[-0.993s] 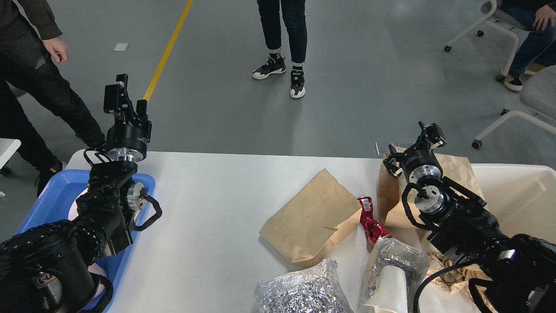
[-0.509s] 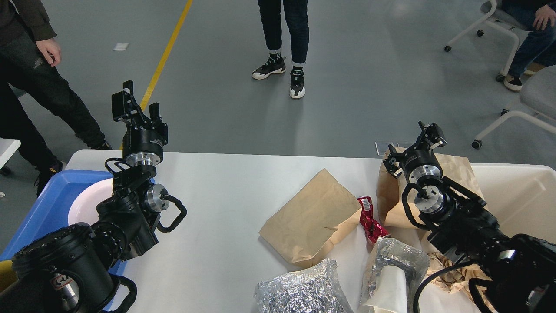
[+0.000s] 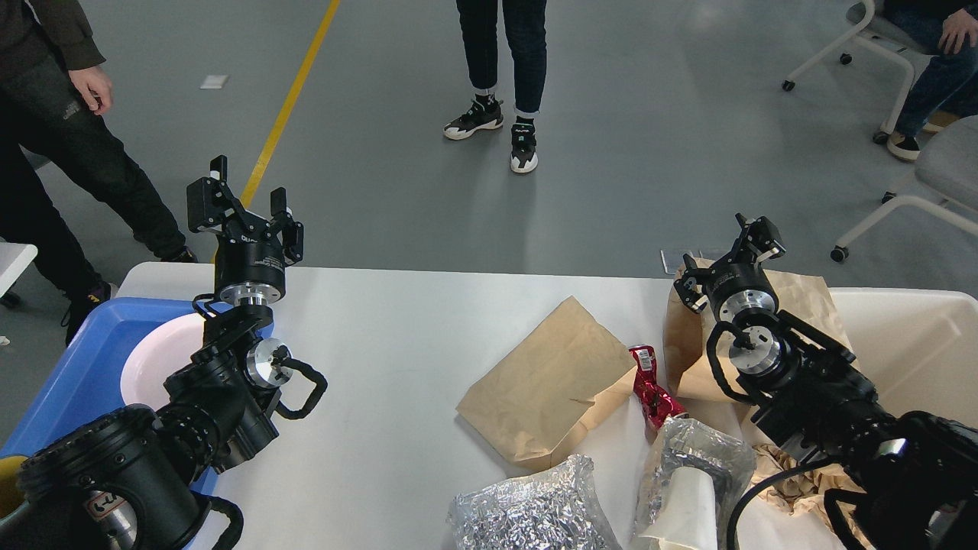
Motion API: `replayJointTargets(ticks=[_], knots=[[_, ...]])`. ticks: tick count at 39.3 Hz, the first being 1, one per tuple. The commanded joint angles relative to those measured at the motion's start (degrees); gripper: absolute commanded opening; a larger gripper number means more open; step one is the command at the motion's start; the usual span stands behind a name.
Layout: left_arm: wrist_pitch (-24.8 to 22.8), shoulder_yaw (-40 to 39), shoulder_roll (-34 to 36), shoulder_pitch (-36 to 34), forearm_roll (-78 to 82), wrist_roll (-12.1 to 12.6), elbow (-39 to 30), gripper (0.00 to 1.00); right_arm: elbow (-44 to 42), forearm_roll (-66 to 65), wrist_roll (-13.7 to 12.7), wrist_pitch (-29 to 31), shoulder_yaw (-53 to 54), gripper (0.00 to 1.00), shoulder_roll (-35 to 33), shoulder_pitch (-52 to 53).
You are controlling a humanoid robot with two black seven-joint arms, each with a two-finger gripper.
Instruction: Tidy desktop
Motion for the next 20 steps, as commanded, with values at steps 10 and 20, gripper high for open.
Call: replayJointTargets(ticks=[10,20], knots=[[-6.99,-2.03,0.32,1.25,0.01,3.55,0.04,0.96,0.0,0.01,-0.06,0.03,0.0,1.0,0.0,0.0],[-9.1,-2.21,1.55,1.96,-0.07,6.37,0.04,0.96,0.0,-0.08,0.03,0.03,0.0,1.0,0.0,0.0]])
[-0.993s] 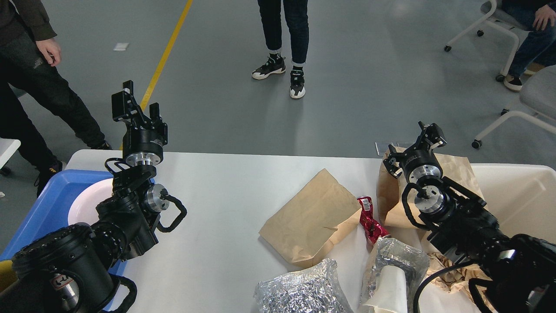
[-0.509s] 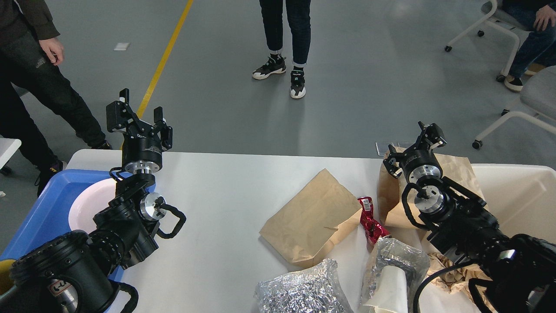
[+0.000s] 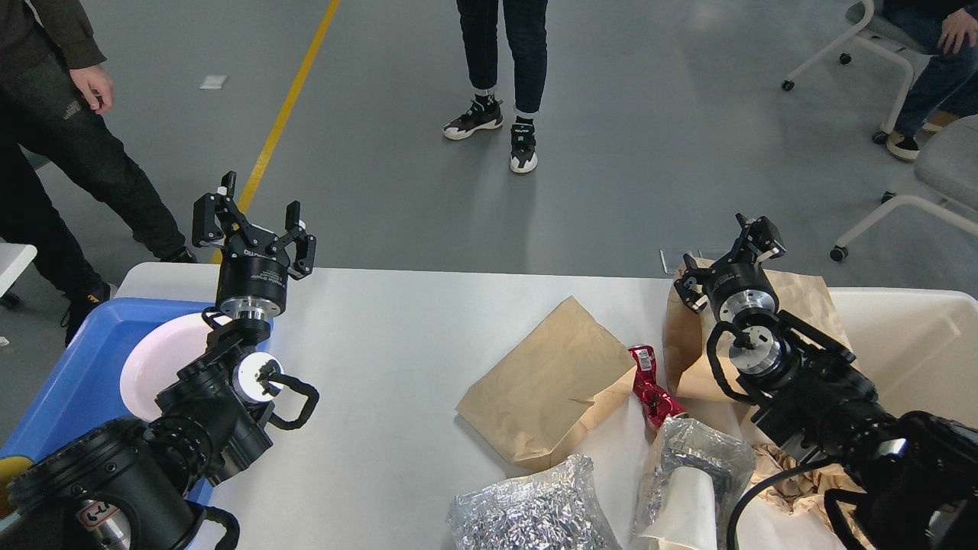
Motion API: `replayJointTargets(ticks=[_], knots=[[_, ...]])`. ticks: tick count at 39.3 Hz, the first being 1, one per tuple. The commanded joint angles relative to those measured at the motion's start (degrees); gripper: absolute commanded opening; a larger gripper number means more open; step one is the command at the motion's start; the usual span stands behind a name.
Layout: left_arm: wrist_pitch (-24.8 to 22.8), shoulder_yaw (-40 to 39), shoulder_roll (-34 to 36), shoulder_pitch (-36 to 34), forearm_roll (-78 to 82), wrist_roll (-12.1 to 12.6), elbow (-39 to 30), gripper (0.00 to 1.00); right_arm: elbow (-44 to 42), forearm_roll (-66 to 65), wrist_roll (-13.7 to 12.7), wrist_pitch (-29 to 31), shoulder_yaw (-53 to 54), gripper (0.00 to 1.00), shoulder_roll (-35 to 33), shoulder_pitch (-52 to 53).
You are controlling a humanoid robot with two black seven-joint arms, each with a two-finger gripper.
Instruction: Tidy desktop
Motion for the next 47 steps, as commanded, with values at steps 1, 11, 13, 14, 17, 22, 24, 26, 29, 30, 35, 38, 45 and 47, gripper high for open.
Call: replayJointTargets(ticks=[1,11,13,14,17,22,24,26,29,30,35,38,45,47], knots=[[-0.13,-0.15,0.52,0.0,-0.12,1.02,0.0,0.96,0.0,0.01,-0.07,-0.05,0.0,1.0,0.0,0.0],[-0.04,-2.69,0.61,0.0,-1.08,5.4,0.0,0.96,0.0,0.01,0.02,0.03,0.0,1.0,0.0,0.0],[0.04,-4.27,0.61,0.0,-1.17,7.17,0.0,0.96,0.0,-0.08,0.02,-0.05,0.0,1.0,0.0,0.0],[0.13,-4.54,0.61,0.09,-1.09,7.44,0.0,0.96,0.0,0.01,0.02,-0.06,0.0,1.0,0.0,0.0],[0.39,-4.72,0.7,0.09,-1.17,7.53,0.0,0.96,0.09,0.01,0.02,-0.06,0.0,1.0,0.0,0.0],[-0.04,-4.72,0.52,0.09,-1.08,7.53,0.0,0.97,0.0,0.01,-0.07,0.03,0.0,1.0,0.0,0.0],[-0.13,-4.72,0.52,0.09,-1.08,7.53,0.0,0.97,0.0,0.01,0.02,-0.06,0.0,1.0,0.0,0.0],[-0.39,-4.72,0.43,0.18,-1.0,7.53,0.0,0.97,0.0,0.01,0.02,-0.06,0.0,1.0,0.0,0.0],[-0.48,-4.63,0.43,0.18,-1.0,7.44,0.0,0.97,0.0,-0.08,-0.07,0.03,0.0,1.0,0.0,0.0],[-0.48,-4.46,0.43,0.18,-1.0,7.35,0.0,0.97,0.0,0.01,0.02,0.03,0.0,1.0,0.0,0.0],[-0.84,-4.11,0.43,0.18,-1.0,7.26,0.0,0.97,0.0,0.01,-0.07,-0.05,0.0,1.0,0.0,0.0],[-0.84,-4.02,0.43,0.18,-1.0,7.26,0.0,0.97,0.0,0.01,0.02,0.03,0.0,1.0,0.0,0.0],[-0.84,-4.02,0.43,0.18,-1.0,7.26,0.0,0.97,0.0,0.01,-0.07,0.03,0.0,1.0,0.0,0.0],[-0.84,-4.02,0.43,0.18,-0.91,7.26,0.0,0.97,0.0,0.01,0.02,-0.05,0.0,1.0,0.0,0.0]])
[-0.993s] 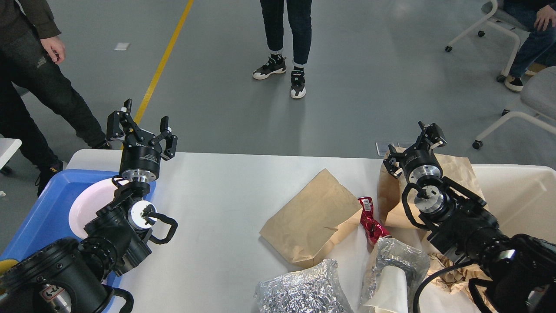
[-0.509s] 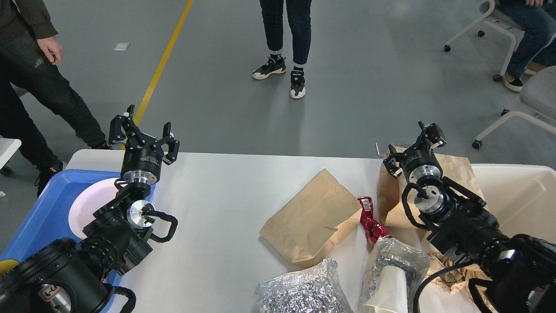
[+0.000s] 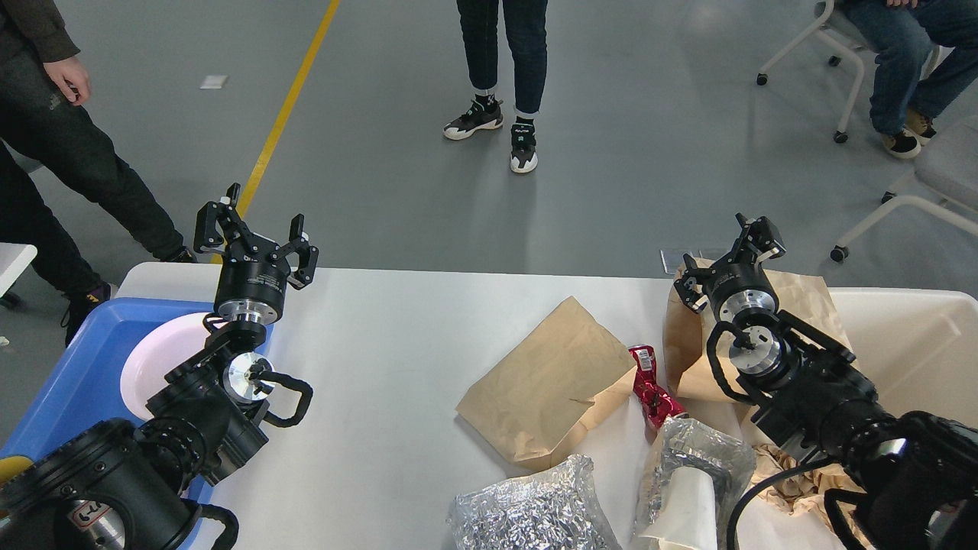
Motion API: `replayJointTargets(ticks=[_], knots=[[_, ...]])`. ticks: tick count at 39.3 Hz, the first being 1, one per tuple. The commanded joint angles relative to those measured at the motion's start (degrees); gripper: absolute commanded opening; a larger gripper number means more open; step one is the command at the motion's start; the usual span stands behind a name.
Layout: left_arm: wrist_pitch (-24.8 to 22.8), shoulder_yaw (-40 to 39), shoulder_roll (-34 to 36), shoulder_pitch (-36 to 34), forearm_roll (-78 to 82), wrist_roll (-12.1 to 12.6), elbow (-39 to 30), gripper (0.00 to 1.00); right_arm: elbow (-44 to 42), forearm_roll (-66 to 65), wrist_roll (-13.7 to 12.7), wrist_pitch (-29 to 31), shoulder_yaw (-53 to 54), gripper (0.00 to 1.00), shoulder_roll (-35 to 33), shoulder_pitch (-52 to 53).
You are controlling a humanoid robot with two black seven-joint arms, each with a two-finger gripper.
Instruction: Tidy desktop
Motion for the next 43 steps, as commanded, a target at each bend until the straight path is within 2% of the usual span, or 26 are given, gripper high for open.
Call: replayJointTargets(ticks=[1,43], knots=[[-0.01,0.0,-0.06,0.0,-0.06,0.0,0.0,0.97,-0.01,-0.02,0.02,-0.05,0.0,1.0,0.0,0.0],[-0.01,0.0,-0.06,0.0,-0.06,0.0,0.0,0.97,-0.01,-0.02,0.02,0.04,0.0,1.0,0.0,0.0]])
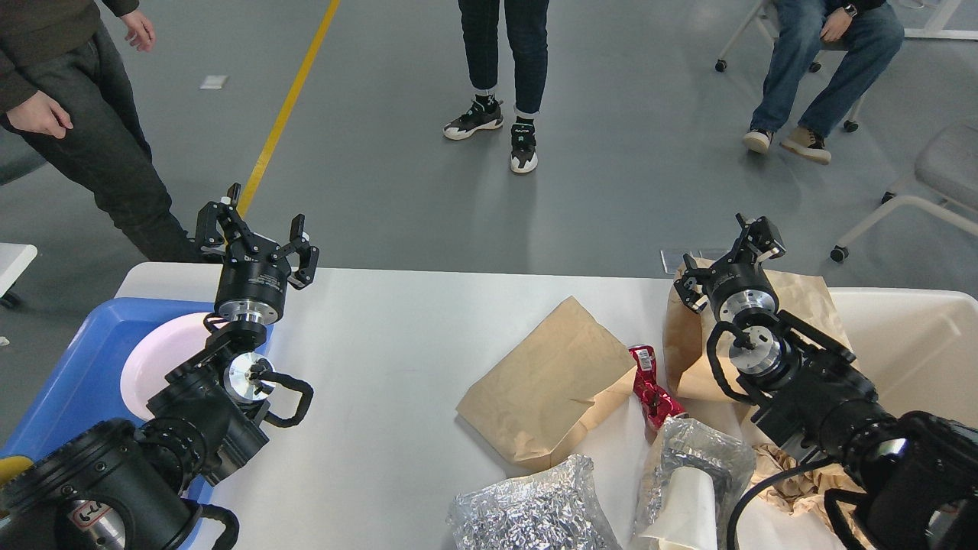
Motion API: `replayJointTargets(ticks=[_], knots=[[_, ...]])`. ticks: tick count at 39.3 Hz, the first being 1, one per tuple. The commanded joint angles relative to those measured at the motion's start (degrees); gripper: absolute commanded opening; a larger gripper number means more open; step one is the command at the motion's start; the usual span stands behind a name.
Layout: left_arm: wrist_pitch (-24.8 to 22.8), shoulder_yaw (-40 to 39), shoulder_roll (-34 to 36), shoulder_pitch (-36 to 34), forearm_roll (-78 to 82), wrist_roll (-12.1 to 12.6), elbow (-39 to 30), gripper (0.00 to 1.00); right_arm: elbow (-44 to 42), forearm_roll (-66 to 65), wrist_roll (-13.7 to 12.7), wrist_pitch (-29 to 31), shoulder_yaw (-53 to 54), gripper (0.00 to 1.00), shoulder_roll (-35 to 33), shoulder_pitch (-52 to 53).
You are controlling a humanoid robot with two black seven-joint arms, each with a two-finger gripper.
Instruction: Tidy desktop
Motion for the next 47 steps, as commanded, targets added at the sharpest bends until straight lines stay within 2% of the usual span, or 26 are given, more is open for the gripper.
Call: replayJointTargets(ticks=[1,47], knots=[[0.0,0.0,0.0,0.0,-0.07,0.0,0.0,0.97,0.0,0.01,0.02,-0.04,0.0,1.0,0.0,0.0],[0.0,0.0,0.0,0.0,-0.07,0.0,0.0,0.97,0.0,0.01,0.02,0.05,0.0,1.0,0.0,0.0]])
